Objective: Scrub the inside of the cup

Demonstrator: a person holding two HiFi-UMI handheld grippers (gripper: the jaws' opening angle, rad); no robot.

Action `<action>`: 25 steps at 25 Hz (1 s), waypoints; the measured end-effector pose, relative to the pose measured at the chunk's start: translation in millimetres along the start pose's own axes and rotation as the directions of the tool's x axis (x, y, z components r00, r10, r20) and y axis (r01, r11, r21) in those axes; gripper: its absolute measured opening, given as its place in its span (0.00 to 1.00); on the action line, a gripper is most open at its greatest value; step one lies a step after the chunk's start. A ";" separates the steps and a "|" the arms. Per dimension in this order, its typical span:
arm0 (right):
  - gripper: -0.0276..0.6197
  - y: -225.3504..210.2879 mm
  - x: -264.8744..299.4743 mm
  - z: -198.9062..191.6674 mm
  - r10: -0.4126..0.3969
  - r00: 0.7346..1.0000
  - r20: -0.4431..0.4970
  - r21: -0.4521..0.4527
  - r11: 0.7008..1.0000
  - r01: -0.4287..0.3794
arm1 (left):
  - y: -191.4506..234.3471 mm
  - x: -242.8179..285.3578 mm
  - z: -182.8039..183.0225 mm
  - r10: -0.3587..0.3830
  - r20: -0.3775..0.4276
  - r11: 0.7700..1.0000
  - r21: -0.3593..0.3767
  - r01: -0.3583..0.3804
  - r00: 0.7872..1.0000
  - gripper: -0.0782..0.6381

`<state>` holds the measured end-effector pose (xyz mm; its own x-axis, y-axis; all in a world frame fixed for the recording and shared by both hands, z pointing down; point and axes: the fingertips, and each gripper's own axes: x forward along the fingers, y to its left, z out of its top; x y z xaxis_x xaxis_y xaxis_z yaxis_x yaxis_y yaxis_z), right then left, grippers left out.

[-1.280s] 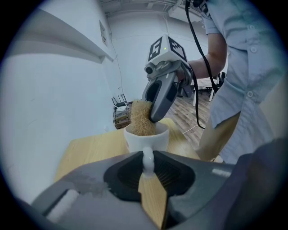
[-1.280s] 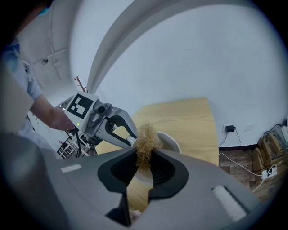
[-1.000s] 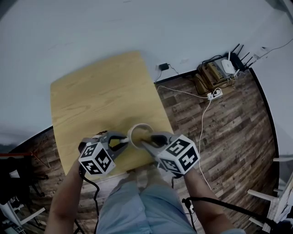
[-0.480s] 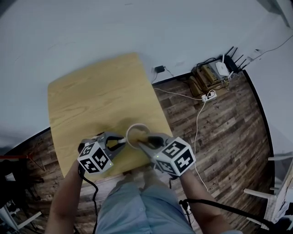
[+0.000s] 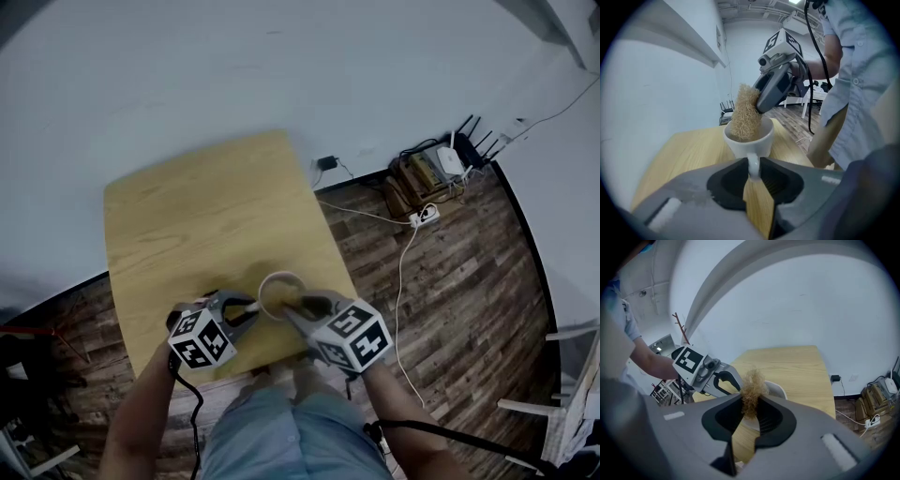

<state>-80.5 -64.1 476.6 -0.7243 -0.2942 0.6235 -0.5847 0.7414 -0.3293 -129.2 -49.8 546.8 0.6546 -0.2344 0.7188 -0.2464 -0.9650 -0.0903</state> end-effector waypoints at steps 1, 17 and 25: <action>0.15 0.2 0.8 -0.5 -0.003 1.000 -0.002 0.001 1.000 0.003 | 0.3 0.1 -0.7 0.000 0.003 1.000 -0.003 0.000 1.000 0.25; 0.15 7.1 8.6 1.3 -0.004 1.000 0.015 0.007 1.000 0.004 | 9.2 -36.3 0.0 0.083 0.094 0.992 -0.099 -0.074 0.992 0.25; 0.15 14.3 -14.9 43.2 0.020 0.988 0.151 -0.002 1.000 -0.020 | 33.7 -89.4 41.4 0.254 0.204 0.961 -0.166 -0.223 0.945 0.25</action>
<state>-93.8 -75.2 431.9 -0.7828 -0.3673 0.5024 -0.5694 0.7485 -0.3400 -166.4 -66.2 450.9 0.7019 -0.4909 0.5161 -0.5009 -0.8553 -0.1323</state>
